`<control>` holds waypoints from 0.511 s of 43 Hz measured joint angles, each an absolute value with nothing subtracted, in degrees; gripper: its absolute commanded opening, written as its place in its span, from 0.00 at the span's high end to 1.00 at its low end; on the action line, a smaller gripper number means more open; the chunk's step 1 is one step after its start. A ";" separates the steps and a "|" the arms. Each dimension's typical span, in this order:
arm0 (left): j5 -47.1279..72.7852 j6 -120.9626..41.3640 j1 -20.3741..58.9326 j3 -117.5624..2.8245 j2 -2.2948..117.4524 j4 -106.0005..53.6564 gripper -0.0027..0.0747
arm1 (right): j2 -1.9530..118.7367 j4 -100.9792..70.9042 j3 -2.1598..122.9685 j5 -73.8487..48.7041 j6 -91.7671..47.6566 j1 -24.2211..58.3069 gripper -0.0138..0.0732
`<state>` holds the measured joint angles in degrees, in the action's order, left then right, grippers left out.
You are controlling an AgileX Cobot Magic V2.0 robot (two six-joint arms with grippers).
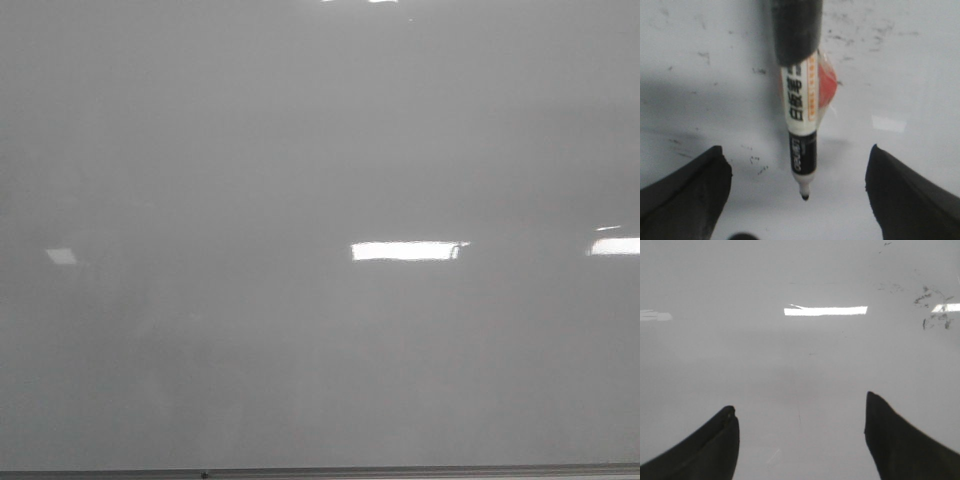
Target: Write number 8 on whiteboard
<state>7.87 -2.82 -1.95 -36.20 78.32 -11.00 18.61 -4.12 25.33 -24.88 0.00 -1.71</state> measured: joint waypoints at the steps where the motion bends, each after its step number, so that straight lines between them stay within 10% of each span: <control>1: 7.08 -2.82 -1.95 -36.30 78.75 -10.85 0.36 | 18.61 -4.12 25.33 -24.88 0.00 -1.71 0.21; 16: 1.12 -2.82 -1.95 -36.55 83.54 -10.74 0.43 | 18.61 -4.12 25.33 -24.88 0.00 -1.71 0.21; 22: 0.42 -2.82 -1.95 -36.55 84.10 -10.65 0.61 | 18.61 -4.12 25.33 -24.88 0.00 -1.71 0.21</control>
